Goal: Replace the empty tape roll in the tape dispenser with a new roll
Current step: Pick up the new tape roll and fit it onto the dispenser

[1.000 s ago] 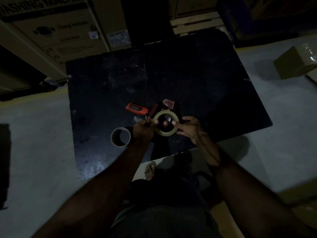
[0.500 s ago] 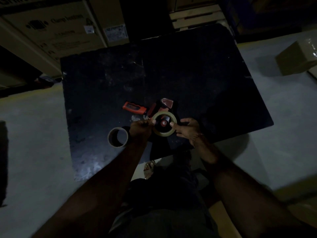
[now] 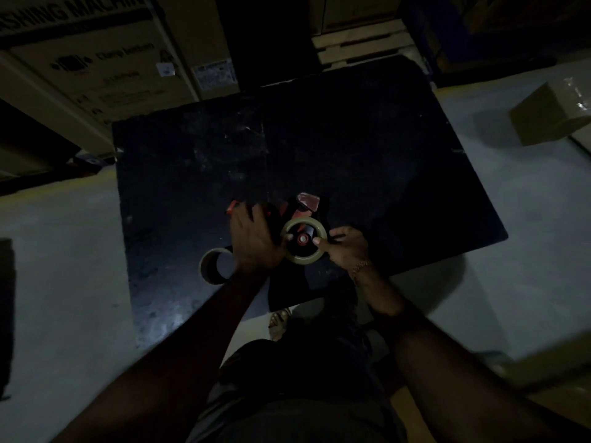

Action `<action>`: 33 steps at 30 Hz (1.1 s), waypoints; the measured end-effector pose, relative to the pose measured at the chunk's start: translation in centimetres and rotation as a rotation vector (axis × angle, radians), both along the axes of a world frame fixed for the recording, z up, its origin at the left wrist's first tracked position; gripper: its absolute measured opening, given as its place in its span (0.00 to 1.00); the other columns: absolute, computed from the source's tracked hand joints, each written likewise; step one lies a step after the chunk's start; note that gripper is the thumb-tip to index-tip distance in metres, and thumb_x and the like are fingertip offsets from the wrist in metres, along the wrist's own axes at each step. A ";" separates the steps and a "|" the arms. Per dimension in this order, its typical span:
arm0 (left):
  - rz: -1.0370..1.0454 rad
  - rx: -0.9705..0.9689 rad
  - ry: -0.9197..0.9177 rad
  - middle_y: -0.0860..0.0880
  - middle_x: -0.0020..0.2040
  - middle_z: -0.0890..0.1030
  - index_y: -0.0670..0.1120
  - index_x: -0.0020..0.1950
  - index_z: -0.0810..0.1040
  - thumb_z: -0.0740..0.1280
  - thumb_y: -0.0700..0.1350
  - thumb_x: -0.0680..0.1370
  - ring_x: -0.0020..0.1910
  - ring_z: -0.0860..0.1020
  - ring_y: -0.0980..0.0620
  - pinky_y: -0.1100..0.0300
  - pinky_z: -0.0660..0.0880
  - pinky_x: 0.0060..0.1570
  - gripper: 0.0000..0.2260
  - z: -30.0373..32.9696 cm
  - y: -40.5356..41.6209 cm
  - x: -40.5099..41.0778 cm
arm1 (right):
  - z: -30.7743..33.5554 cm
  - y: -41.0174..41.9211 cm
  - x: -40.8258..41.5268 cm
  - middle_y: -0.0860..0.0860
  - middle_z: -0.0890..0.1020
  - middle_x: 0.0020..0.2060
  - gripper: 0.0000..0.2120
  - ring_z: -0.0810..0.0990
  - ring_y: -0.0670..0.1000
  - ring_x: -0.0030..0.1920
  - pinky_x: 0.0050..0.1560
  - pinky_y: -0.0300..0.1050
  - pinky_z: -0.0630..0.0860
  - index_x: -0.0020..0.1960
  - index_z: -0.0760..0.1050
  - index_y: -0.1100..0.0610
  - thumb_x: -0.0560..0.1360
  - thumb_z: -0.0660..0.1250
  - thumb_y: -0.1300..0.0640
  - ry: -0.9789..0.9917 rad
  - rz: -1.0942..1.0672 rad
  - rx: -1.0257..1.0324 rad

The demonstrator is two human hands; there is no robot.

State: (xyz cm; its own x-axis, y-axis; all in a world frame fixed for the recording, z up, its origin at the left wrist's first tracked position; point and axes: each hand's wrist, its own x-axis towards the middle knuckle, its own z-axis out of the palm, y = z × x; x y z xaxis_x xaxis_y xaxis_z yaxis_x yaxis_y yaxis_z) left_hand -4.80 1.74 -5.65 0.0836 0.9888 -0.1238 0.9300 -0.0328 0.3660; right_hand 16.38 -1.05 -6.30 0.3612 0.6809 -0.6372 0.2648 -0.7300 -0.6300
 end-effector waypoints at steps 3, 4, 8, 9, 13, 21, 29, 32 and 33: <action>-0.224 -0.207 0.214 0.39 0.81 0.66 0.46 0.82 0.64 0.65 0.76 0.73 0.82 0.61 0.36 0.33 0.43 0.80 0.47 2.0 2.4 0.0 | 0.3 -0.2 -0.1 0.55 0.86 0.51 0.24 0.85 0.54 0.51 0.55 0.51 0.84 0.58 0.81 0.59 0.67 0.83 0.49 -0.002 0.003 0.022; -0.279 -0.267 0.248 0.41 0.80 0.68 0.48 0.82 0.65 0.64 0.77 0.72 0.82 0.61 0.38 0.32 0.41 0.80 0.47 2.4 3.2 -0.1 | 0.3 -0.3 -0.2 0.55 0.86 0.51 0.23 0.85 0.54 0.51 0.53 0.51 0.84 0.57 0.82 0.59 0.68 0.83 0.48 -0.005 -0.011 0.030; -0.291 -0.480 0.183 0.45 0.75 0.76 0.52 0.78 0.71 0.66 0.77 0.72 0.74 0.73 0.43 0.49 0.61 0.78 0.42 3.7 4.9 0.1 | 1.2 -0.5 -0.9 0.53 0.87 0.49 0.14 0.85 0.52 0.49 0.48 0.42 0.78 0.53 0.83 0.58 0.73 0.78 0.50 -0.122 -0.002 0.075; -0.316 -0.557 0.083 0.48 0.71 0.78 0.49 0.75 0.74 0.68 0.71 0.76 0.68 0.76 0.47 0.62 0.68 0.69 0.35 4.1 4.6 0.3 | 1.5 -0.6 -0.9 0.54 0.87 0.49 0.12 0.85 0.53 0.50 0.48 0.41 0.78 0.52 0.83 0.58 0.74 0.78 0.51 -0.145 0.005 0.090; -0.242 -0.692 -0.174 0.51 0.67 0.80 0.50 0.77 0.74 0.69 0.57 0.83 0.62 0.75 0.55 0.69 0.67 0.59 0.24 3.4 2.2 0.6 | 2.5 -1.4 -0.3 0.53 0.88 0.47 0.09 0.86 0.53 0.49 0.49 0.45 0.82 0.50 0.84 0.57 0.77 0.75 0.51 -0.191 0.071 0.157; 0.109 -0.489 -0.432 0.52 0.38 0.86 0.51 0.41 0.83 0.79 0.68 0.68 0.43 0.86 0.50 0.54 0.83 0.44 0.21 5.9 0.4 0.8 | 7.4 -0.6 1.5 0.47 0.85 0.45 0.07 0.83 0.46 0.48 0.48 0.41 0.81 0.50 0.85 0.57 0.77 0.75 0.53 -0.255 0.160 0.393; 0.135 -0.327 -0.379 0.56 0.45 0.87 0.59 0.54 0.80 0.68 0.84 0.61 0.44 0.86 0.55 0.49 0.85 0.49 0.36 10.5 1.8 2.2 | 14.0 4.5 3.4 0.49 0.82 0.45 0.13 0.81 0.46 0.43 0.42 0.39 0.79 0.45 0.81 0.54 0.73 0.76 0.44 -0.336 0.251 0.567; 0.205 -0.281 -0.359 0.56 0.52 0.85 0.57 0.59 0.76 0.71 0.80 0.62 0.50 0.84 0.52 0.49 0.83 0.53 0.36 13.8 0.9 3.5 | 16.0 5.8 3.5 0.50 0.81 0.47 0.11 0.79 0.44 0.43 0.44 0.39 0.79 0.51 0.82 0.54 0.74 0.77 0.50 -0.327 0.337 0.635; 0.223 -0.265 -0.359 0.55 0.53 0.85 0.57 0.60 0.75 0.72 0.79 0.61 0.51 0.84 0.50 0.48 0.83 0.54 0.37 14.4 0.7 3.8 | 16.4 6.2 3.5 0.50 0.81 0.48 0.11 0.79 0.44 0.43 0.44 0.40 0.80 0.52 0.82 0.54 0.74 0.77 0.51 -0.335 0.367 0.648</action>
State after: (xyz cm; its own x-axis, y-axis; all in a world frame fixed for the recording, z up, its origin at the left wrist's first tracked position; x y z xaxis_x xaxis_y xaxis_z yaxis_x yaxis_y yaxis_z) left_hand -1.03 2.43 8.76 -0.0427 0.9257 -0.3758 0.7175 0.2902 0.6332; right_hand 19.88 5.17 10.10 0.1447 0.9891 0.0262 0.6654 -0.0777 -0.7424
